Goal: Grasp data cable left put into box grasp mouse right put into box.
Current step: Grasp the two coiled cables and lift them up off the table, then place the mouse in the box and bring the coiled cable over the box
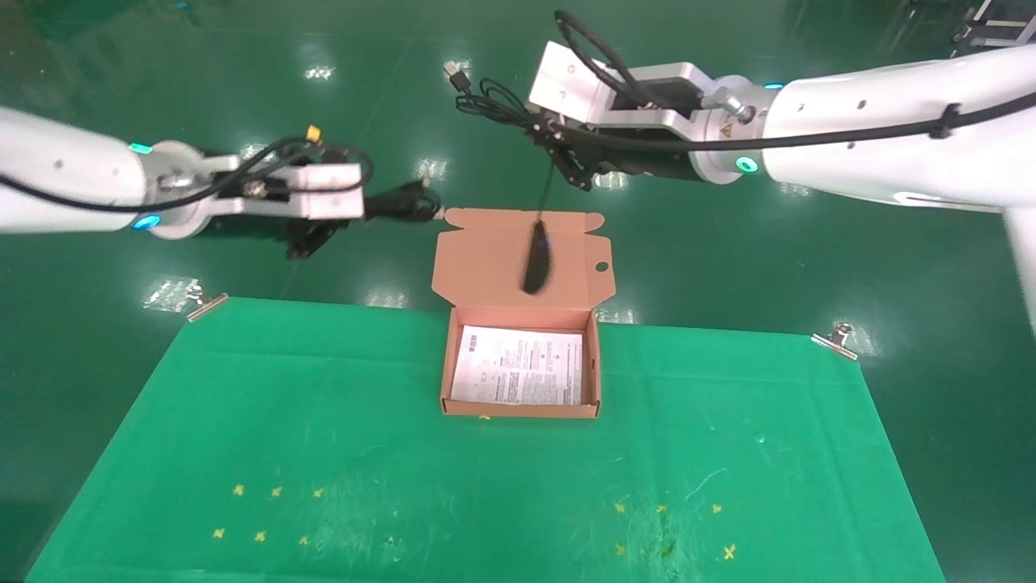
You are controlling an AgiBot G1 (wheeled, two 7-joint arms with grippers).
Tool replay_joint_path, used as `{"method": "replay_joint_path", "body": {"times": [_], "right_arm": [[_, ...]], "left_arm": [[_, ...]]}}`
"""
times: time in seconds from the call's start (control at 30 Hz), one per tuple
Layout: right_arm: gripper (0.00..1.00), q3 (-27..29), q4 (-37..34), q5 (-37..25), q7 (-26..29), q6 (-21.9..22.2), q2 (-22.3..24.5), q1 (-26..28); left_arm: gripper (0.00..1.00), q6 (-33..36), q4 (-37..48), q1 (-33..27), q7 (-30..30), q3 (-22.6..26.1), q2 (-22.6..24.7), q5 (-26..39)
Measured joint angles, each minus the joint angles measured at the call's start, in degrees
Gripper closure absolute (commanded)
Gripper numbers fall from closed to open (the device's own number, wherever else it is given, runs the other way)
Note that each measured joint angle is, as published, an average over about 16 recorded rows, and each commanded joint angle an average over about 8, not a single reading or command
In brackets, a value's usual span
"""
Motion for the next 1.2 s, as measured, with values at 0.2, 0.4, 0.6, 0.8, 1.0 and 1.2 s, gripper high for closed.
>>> {"method": "replay_joint_path", "body": {"times": [0.2,0.4,0.6,0.8,1.0,1.2], "right_arm": [[1.0,-0.04,-2.79,0.27,-1.34,1.73,-1.84,0.58],[1.0,-0.76,-5.17,-0.36,-2.83,3.08,-3.1,-0.11],[1.0,-1.98,-7.8,-0.9,-4.67,4.13,-4.39,-1.73],[1.0,-3.63,-9.97,-0.36,-6.16,4.66,-5.6,-3.5],[1.0,-6.55,-11.18,1.47,-6.04,5.61,-6.59,-4.57],[1.0,-11.33,-11.9,4.71,-4.15,7.76,-7.24,-4.83]], "left_arm": [[1.0,-2.3,2.07,-0.89,0.43,-0.16,1.5,0.97],[1.0,-2.42,2.98,-0.73,-0.22,0.06,1.4,1.9],[1.0,-1.36,3.26,0.09,-2.31,0.97,0.94,4.29],[1.0,0.04,2.56,0.94,-5.42,2.05,0.7,7.4],[1.0,0.97,1.2,1.47,-8.15,2.69,0.6,9.76],[1.0,1.35,-0.07,1.78,-9.49,2.8,0.39,10.58]]}}
